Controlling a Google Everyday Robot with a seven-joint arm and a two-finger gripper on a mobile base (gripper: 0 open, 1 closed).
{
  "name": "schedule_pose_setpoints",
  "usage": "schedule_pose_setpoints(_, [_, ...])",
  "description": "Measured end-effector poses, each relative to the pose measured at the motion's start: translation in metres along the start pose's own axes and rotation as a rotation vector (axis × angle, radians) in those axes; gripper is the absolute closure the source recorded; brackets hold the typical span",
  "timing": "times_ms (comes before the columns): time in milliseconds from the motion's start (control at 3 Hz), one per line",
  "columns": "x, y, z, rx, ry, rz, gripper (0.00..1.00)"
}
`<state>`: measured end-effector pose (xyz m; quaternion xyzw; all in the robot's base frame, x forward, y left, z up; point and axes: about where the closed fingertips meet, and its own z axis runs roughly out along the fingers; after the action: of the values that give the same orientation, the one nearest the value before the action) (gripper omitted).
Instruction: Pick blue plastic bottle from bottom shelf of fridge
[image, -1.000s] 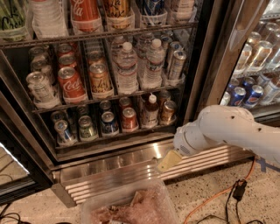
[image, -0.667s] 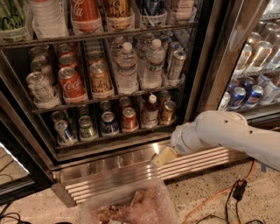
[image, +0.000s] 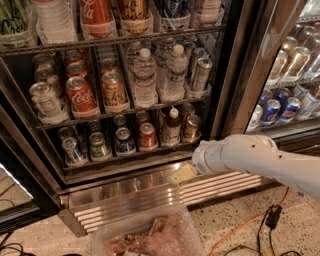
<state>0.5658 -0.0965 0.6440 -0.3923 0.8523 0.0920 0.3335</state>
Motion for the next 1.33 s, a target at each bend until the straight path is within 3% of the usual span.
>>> schedule_pose_setpoints(667, [-0.005,-0.004,0.008,-0.005,-0.033,0.026,0.00])
schedule_pose_setpoints(1000, [-0.021,-0.028,0.037,0.033,-0.083,0.079,0.00])
schedule_pose_setpoints(1333, [-0.038,-0.046,0.067,0.071,-0.201,0.153,0.00])
